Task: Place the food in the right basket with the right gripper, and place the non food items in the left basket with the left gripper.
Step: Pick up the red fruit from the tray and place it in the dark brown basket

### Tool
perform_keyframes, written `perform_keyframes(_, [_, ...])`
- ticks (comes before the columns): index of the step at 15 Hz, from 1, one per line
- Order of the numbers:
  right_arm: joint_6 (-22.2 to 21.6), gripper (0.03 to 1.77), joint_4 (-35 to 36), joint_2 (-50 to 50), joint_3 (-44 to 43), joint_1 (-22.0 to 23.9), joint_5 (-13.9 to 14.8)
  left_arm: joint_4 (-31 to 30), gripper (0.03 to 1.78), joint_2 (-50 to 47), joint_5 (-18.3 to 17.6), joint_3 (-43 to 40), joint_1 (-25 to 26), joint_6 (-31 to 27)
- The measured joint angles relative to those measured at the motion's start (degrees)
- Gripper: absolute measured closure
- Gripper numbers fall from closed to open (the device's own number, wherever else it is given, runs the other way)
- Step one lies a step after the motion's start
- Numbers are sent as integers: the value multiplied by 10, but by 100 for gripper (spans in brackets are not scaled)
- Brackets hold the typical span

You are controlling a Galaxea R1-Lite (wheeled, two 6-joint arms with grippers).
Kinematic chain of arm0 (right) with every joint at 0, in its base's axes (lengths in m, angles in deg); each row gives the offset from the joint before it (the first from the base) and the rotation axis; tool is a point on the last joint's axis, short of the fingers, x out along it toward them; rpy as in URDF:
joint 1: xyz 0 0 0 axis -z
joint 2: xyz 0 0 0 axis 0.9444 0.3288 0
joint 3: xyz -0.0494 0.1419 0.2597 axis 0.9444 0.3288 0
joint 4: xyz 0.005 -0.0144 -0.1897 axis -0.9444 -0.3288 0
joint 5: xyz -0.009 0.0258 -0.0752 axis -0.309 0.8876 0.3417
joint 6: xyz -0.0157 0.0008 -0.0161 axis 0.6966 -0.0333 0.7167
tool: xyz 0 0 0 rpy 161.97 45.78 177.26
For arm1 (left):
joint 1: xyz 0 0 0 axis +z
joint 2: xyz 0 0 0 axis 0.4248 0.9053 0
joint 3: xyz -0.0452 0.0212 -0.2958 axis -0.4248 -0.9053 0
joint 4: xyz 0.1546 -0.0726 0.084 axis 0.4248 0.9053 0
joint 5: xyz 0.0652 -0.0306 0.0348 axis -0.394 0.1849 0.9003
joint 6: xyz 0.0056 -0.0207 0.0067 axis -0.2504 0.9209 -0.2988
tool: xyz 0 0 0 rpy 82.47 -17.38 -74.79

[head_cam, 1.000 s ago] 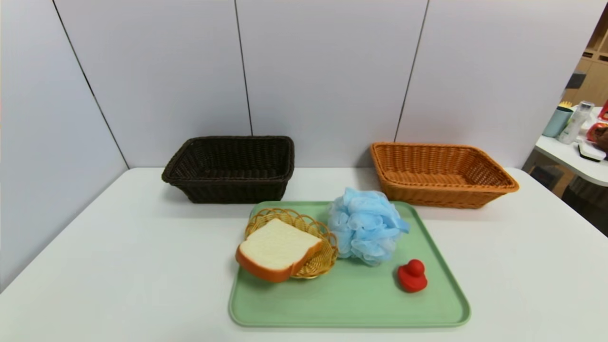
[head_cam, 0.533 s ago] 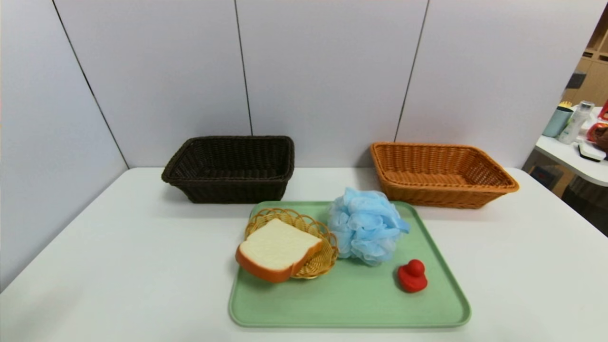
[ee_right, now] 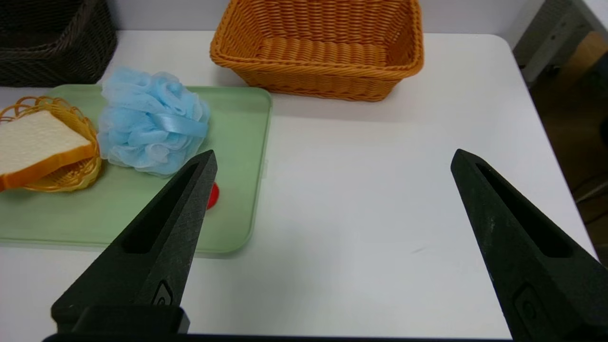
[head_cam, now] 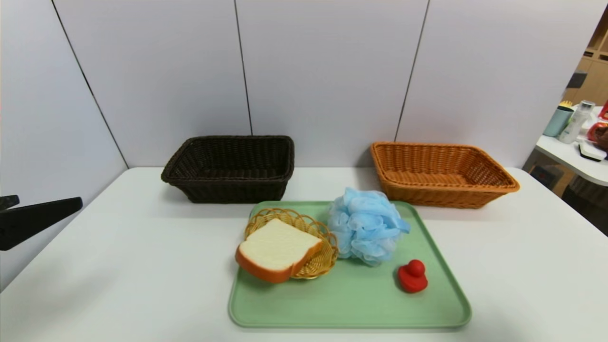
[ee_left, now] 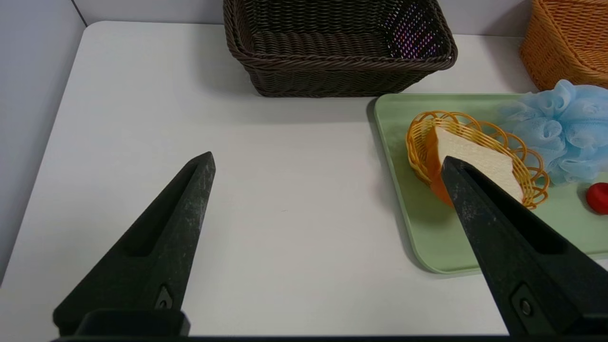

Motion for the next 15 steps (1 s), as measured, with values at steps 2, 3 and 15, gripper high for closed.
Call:
perform_keyframes(2, [-2, 10, 48, 25, 27, -20, -3, -49, 12, 22, 5, -26, -10, 1])
perform_keyframes(3, [-5, 10, 78, 36, 42, -36, -3, -78, 12, 31, 16, -42, -24, 3])
perform_keyframes(15, [-45, 10, 219, 143, 148, -177, 6, -229, 12, 137, 121, -157, -187, 58])
